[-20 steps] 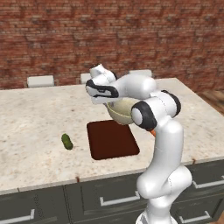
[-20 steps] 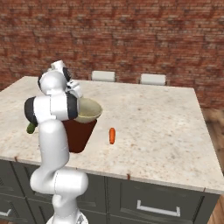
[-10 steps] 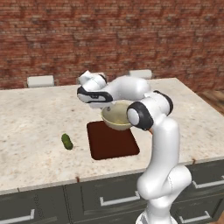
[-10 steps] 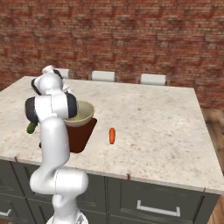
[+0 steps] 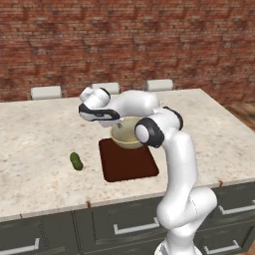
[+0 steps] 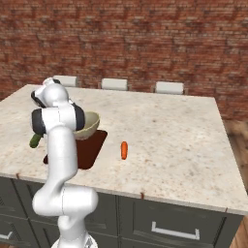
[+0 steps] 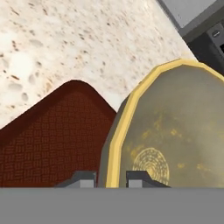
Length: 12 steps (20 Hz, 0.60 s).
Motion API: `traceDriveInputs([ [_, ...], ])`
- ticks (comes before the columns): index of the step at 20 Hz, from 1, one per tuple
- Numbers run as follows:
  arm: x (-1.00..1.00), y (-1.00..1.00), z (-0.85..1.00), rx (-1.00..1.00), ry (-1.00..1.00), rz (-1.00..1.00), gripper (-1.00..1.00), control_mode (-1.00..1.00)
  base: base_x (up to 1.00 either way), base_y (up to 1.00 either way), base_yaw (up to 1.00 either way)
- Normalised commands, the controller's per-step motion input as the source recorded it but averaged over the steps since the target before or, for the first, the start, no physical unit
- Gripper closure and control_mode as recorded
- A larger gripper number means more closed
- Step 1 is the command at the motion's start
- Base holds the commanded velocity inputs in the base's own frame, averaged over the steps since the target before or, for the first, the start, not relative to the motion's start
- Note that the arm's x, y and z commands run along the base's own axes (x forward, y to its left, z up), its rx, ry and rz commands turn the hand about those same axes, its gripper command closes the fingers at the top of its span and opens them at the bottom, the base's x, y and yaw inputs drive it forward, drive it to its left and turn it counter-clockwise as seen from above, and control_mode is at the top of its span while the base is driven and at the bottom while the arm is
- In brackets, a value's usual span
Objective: Place the two vegetables and bowl onto the tray for setting up a vegetable dip station.
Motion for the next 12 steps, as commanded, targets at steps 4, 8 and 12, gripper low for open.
traceDriveInputs([
  [4,-0.02,0.04,0.0,0.0,0.03,0.14,1.0,-1.0,0.0,0.0,0.0],
  [8,-0.12,0.04,0.0,0.0,0.0,0.19,1.0,-1.0,0.0,0.0,0.0],
  [12,-0.1,0.02,-0.04,0.06,-0.02,0.23,1.0,-1.0,0.0,0.0,0.0],
])
